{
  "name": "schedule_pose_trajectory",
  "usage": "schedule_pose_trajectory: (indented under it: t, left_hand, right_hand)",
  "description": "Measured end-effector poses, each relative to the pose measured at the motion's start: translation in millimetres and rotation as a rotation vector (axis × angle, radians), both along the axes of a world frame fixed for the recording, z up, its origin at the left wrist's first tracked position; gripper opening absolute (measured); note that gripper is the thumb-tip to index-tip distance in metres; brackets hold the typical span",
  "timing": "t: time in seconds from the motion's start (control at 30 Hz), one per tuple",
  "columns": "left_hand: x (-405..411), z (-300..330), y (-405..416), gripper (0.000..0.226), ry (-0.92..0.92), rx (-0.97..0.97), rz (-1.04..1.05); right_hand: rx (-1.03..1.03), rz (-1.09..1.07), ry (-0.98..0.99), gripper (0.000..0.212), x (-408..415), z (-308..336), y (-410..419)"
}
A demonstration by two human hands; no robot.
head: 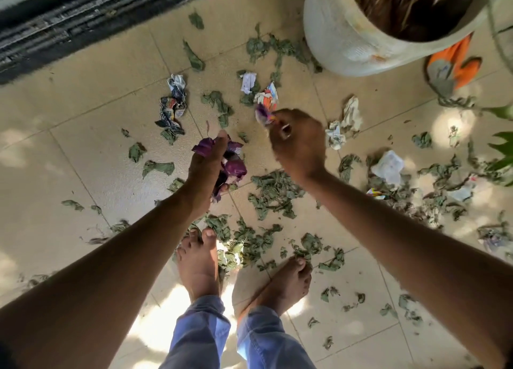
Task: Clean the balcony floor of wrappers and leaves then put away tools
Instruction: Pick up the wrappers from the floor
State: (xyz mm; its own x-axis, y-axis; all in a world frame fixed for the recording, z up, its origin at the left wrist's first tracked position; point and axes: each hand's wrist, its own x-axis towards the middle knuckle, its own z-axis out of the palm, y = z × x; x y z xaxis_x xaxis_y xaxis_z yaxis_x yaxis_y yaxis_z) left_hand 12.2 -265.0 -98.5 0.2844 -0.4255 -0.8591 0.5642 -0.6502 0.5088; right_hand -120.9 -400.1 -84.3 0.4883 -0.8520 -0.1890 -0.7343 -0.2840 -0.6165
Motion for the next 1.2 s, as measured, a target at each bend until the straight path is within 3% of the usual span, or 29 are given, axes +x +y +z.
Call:
schedule_pose_trajectory:
  t: [0.03, 0.07, 0.1, 0.13, 0.23, 0.3, 0.33, 0.4, 0.5, 0.6, 0.67, 0.73, 0.77, 0.87, 0.9, 1.0, 1.03, 1.13, 1.2]
  left_hand:
    - [-9, -4, 5, 0.102, -0.051, 0.042, -0.026]
    - [-12, -10, 33, 0.115, -0.125, 0.219, -0.052]
    - [-20, -18, 64, 0.118, -0.163, 0.318, -0.101]
    - [-35, -38, 103, 0.107, -0.26, 0.365, -0.253]
    - [-47, -93, 178, 0.057, -0.459, 0.627, -0.308]
    - [-39, -114, 177, 0.051, -0.545, 0.704, -0.368]
    - [-36, -120, 180, 0.052, -0.649, 0.701, -0.402]
    - [-39, -116, 174, 0.051, -0.608, 0.553, -0.178]
    - [-42, -107, 170, 0.046, -0.489, 0.575, -0.028]
    - [-24, -60, 126, 0.046, -0.46, 0.495, 0.079]
    - [0, -19, 61, 0.036, -0.09, 0.399, 0.259]
    - [-7, -1, 37, 0.038, -0.093, 0.178, 0.104]
    - [11, 1, 23, 0.046, -0.059, 0.117, 0.173]
    - [32, -3, 19, 0.084, -0.028, 0.085, 0.267]
    - [32, 0, 24, 0.083, -0.03, 0.108, 0.268]
    - [33, 5, 24, 0.051, -0.034, 0.102, 0.273]
    - [35, 7, 22, 0.053, -0.047, 0.105, 0.249]
    - [41, 9, 21, 0.109, -0.05, 0.101, 0.19]
    - [43, 11, 19, 0.115, -0.031, 0.056, 0.13]
  right_hand:
    - [0.069, 0.015, -0.056, 0.019, 5, 10, 16]
    - [0.152, 0.034, -0.106, 0.017, 11, 18, 34]
    - [0.231, 0.055, -0.148, 0.014, 16, 28, 49]
    - [0.299, 0.075, -0.178, 0.012, 21, 35, 62]
    - [0.559, 0.092, -0.235, 0.016, 29, 42, 75]
    - [0.754, 0.082, -0.297, 0.017, 29, 43, 69]
    - [0.812, 0.049, -0.324, 0.017, 29, 41, 65]
    - [0.821, -0.116, -0.336, 0.017, 28, 32, 53]
    - [0.522, -0.284, -0.178, 0.012, 28, -3, 26]
    - [0.204, -0.204, 0.162, 0.033, 31, -41, -7]
    - [0.184, -0.128, 0.296, 0.056, 35, -60, -24]
    - [0.161, -0.055, 0.389, 0.066, 38, -74, -33]
    - [0.148, -0.031, 0.41, 0.066, 40, -77, -35]
    - [0.147, -0.047, 0.381, 0.05, 42, -80, -33]
    - [0.143, -0.077, 0.369, 0.043, 40, -77, -30]
    - [0.129, -0.186, 0.297, 0.032, 36, -56, -14]
    - [0.138, -0.199, 0.249, 0.029, 37, -45, -6]
    - [0.32, -0.084, 0.049, 0.024, 41, -16, 22]
    - [0.446, 0.085, -0.014, 0.019, 48, 6, 44]
